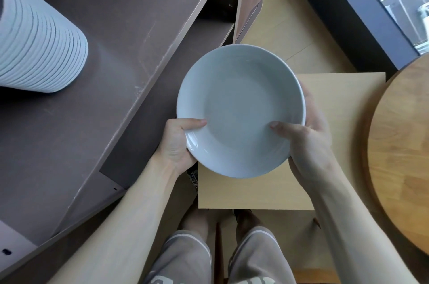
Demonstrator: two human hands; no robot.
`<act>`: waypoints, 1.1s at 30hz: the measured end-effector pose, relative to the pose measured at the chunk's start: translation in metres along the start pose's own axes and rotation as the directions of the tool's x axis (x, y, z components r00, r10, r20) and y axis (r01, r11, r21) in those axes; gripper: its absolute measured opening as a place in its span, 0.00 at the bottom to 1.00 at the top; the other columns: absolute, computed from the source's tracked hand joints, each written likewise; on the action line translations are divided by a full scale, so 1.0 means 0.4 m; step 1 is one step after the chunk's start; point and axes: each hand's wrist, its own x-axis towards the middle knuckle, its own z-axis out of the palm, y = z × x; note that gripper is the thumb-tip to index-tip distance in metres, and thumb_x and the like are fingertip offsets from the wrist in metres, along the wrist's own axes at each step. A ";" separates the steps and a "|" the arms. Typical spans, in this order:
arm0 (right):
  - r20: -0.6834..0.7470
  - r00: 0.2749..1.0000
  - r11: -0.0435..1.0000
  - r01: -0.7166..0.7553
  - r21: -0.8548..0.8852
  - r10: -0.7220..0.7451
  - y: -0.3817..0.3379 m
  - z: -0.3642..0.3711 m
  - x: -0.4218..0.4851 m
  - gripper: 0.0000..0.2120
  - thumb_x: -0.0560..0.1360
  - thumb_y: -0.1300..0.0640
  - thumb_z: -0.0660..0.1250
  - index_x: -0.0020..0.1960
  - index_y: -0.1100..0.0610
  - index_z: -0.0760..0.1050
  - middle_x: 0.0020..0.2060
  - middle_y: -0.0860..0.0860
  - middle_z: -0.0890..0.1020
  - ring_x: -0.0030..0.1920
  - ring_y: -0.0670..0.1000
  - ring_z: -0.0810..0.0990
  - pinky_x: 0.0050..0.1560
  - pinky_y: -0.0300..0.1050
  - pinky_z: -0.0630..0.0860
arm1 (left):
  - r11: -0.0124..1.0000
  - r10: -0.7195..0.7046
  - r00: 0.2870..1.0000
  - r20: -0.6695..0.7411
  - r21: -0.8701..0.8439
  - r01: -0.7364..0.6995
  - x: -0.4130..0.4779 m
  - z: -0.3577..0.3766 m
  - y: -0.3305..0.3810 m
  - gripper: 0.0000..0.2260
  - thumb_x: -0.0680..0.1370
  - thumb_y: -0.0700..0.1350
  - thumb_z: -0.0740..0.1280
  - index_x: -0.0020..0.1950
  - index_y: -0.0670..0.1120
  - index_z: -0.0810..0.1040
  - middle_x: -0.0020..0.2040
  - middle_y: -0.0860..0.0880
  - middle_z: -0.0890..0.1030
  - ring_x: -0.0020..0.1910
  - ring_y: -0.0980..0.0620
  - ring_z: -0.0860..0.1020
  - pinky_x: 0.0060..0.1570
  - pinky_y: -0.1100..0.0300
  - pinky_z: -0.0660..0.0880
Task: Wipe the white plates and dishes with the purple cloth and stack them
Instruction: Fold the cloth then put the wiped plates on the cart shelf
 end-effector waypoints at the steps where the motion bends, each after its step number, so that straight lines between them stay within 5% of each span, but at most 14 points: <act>1: -0.002 1.000 1.000 0.010 0.007 -0.010 -0.003 0.003 -0.010 0.40 0.64 0.66 0.65 0.76 0.48 0.69 0.66 0.52 0.80 0.67 0.57 0.78 0.67 0.67 0.74 | 1.000 -0.004 1.000 -0.004 0.004 0.004 -0.009 0.000 0.001 0.17 0.71 0.34 0.65 0.54 0.43 0.88 0.57 0.40 0.85 0.56 0.37 0.84 0.52 0.45 0.82; 8: 0.036 0.998 0.993 -0.061 0.102 0.058 -0.044 -0.023 -0.079 0.36 0.64 0.65 0.67 0.72 0.48 0.74 0.62 0.55 0.82 0.61 0.62 0.81 0.54 0.63 0.82 | 0.994 -0.059 0.998 -0.032 0.085 0.061 -0.130 0.020 0.017 0.22 0.70 0.36 0.69 0.64 0.42 0.82 0.61 0.40 0.84 0.60 0.38 0.83 0.56 0.45 0.82; 13: 0.096 0.972 0.949 -0.229 0.218 0.213 -0.074 -0.043 -0.130 0.28 0.63 0.64 0.69 0.63 0.55 0.80 0.55 0.62 0.85 0.48 0.64 0.86 0.37 0.55 0.83 | 0.939 0.082 0.997 0.007 0.333 -0.079 -0.237 0.042 0.065 0.27 0.73 0.40 0.72 0.72 0.52 0.75 0.63 0.48 0.84 0.62 0.47 0.82 0.55 0.57 0.81; 18: 0.130 0.970 0.916 -0.237 0.323 0.205 -0.116 0.024 -0.109 0.24 0.65 0.65 0.68 0.60 0.55 0.83 0.57 0.62 0.85 0.53 0.65 0.85 0.45 0.60 0.84 | 0.857 0.236 0.971 0.030 0.464 -0.223 -0.247 0.069 0.181 0.25 0.73 0.44 0.71 0.70 0.54 0.76 0.62 0.52 0.84 0.61 0.50 0.83 0.55 0.57 0.81; 22: 0.136 0.983 0.941 -0.160 0.298 0.124 -0.196 0.118 -0.006 0.28 0.65 0.66 0.65 0.65 0.60 0.79 0.56 0.60 0.85 0.55 0.65 0.84 0.48 0.61 0.83 | 0.863 0.321 0.947 -0.022 0.418 -0.283 -0.209 0.087 0.296 0.19 0.72 0.44 0.70 0.63 0.47 0.82 0.57 0.47 0.86 0.57 0.47 0.84 0.53 0.56 0.81; 26: 0.089 0.995 0.968 -0.069 0.241 0.049 -0.288 0.207 0.134 0.27 0.68 0.72 0.62 0.67 0.64 0.77 0.62 0.67 0.81 0.61 0.71 0.79 0.63 0.74 0.73 | 0.867 0.360 0.926 -0.112 0.408 -0.287 -0.137 0.104 0.399 0.09 0.76 0.43 0.68 0.54 0.49 0.85 0.54 0.47 0.87 0.58 0.43 0.83 0.57 0.47 0.79; 28: 0.082 0.996 0.976 -0.046 0.212 0.029 -0.327 0.240 0.204 0.25 0.71 0.74 0.61 0.67 0.65 0.77 0.63 0.66 0.80 0.64 0.71 0.77 0.64 0.74 0.73 | 0.864 0.388 0.910 -0.145 0.402 -0.304 -0.102 0.110 0.436 0.08 0.78 0.43 0.66 0.54 0.51 0.83 0.53 0.50 0.86 0.60 0.43 0.82 0.50 0.52 0.76; 33: 0.068 0.997 0.991 -0.036 0.127 0.028 -0.411 0.333 0.325 0.21 0.71 0.75 0.63 0.64 0.69 0.76 0.60 0.67 0.82 0.58 0.69 0.82 0.60 0.68 0.79 | 0.893 0.405 0.883 -0.239 0.310 -0.326 -0.042 0.125 0.491 0.07 0.79 0.44 0.65 0.55 0.52 0.78 0.58 0.49 0.84 0.63 0.45 0.80 0.57 0.51 0.75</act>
